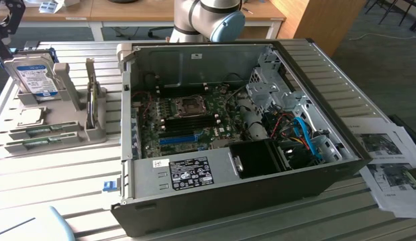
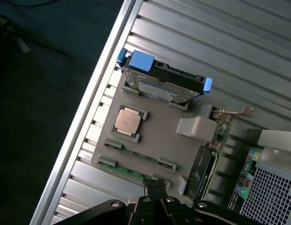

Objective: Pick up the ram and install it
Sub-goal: 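Pick up the ram and move it above insertion slot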

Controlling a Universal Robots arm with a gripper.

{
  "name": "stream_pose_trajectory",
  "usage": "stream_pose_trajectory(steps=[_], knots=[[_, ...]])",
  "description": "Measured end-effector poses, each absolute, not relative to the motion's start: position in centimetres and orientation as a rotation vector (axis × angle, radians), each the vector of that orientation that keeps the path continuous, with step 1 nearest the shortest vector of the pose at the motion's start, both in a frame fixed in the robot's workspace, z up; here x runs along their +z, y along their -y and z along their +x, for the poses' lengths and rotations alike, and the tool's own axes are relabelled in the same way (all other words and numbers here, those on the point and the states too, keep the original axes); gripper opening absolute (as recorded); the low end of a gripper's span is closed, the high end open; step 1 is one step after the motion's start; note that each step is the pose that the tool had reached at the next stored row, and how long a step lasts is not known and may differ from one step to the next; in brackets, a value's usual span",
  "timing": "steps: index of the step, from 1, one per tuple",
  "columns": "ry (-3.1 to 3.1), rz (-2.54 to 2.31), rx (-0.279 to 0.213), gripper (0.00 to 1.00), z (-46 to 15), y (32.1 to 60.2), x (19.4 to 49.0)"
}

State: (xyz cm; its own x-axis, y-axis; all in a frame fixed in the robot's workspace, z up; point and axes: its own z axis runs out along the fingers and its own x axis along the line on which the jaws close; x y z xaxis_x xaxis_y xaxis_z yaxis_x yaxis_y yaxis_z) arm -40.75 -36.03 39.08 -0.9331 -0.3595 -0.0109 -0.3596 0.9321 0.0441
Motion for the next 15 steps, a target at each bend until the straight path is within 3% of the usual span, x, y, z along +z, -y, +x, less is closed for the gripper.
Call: stream_pose_trajectory(steps=[15], knots=[[-3.032,-0.824,0.071,0.09,-40.75,36.03,39.08]])
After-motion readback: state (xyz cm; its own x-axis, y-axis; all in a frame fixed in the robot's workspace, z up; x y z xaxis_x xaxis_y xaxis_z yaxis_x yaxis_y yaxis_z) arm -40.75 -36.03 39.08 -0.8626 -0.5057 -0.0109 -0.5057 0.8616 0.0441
